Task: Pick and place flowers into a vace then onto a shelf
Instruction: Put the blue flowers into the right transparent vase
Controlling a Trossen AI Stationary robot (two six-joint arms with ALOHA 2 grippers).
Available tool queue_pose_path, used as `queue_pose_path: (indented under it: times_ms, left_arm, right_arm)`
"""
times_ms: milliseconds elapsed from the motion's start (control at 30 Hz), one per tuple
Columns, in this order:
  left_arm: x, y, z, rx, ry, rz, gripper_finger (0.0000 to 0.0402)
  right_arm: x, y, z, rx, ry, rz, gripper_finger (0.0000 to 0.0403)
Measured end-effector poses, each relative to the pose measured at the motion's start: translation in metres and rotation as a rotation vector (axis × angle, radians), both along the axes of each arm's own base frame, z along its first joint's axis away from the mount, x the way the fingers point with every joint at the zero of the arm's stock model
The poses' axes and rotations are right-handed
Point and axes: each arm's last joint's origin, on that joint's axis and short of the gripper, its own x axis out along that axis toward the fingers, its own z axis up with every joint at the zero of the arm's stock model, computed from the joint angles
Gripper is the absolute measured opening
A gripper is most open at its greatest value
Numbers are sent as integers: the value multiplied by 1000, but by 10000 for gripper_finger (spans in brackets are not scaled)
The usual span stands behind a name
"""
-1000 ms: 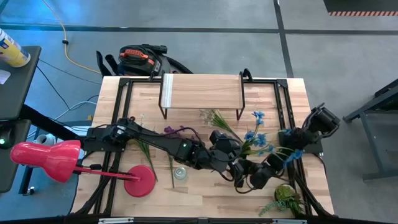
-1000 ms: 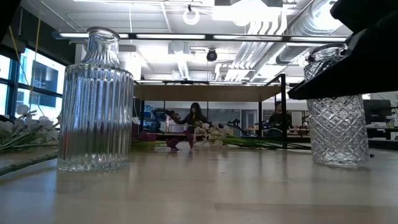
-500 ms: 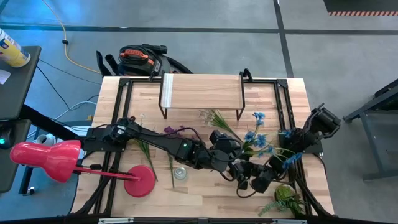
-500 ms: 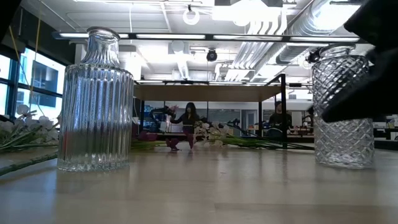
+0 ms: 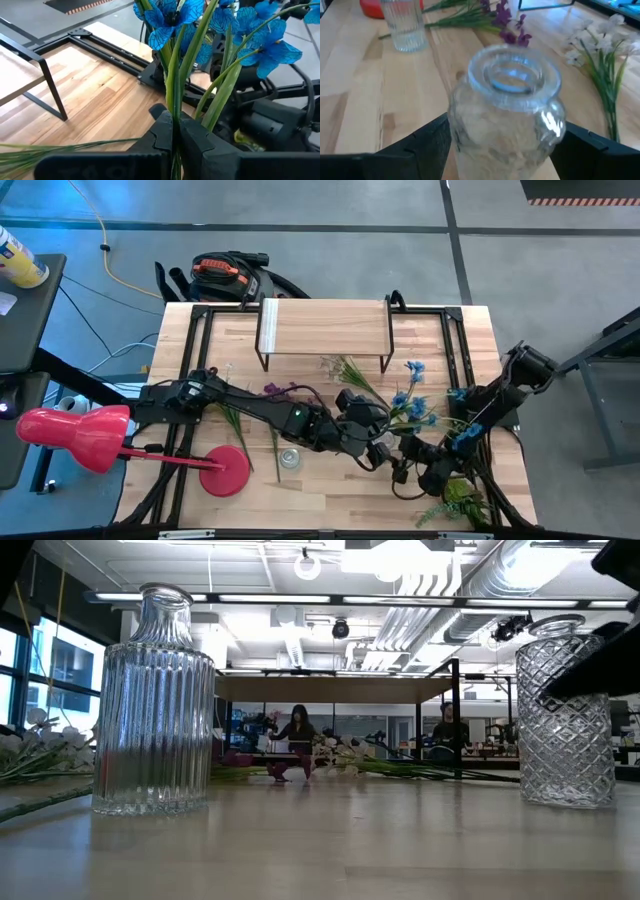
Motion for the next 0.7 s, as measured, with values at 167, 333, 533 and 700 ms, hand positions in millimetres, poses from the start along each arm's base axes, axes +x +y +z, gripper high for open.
queue_pose_path:
  times_ms: [167,333,533,700]
  left_arm:
    - [0,1,-1,2,10,1,55]
    - [0,1,-1,2,10,2,55]
    - [-1,1,-2,6,20,5,55]
    - [-1,4,-5,10,47,13,56]
  right_arm:
    - [-7,0,-3,13,22,-11,284]
    - [-8,0,-10,4,48,-18,284]
    - [-7,1,-19,-12,80,-11,284]
    - [-7,1,-20,-23,75,-16,284]
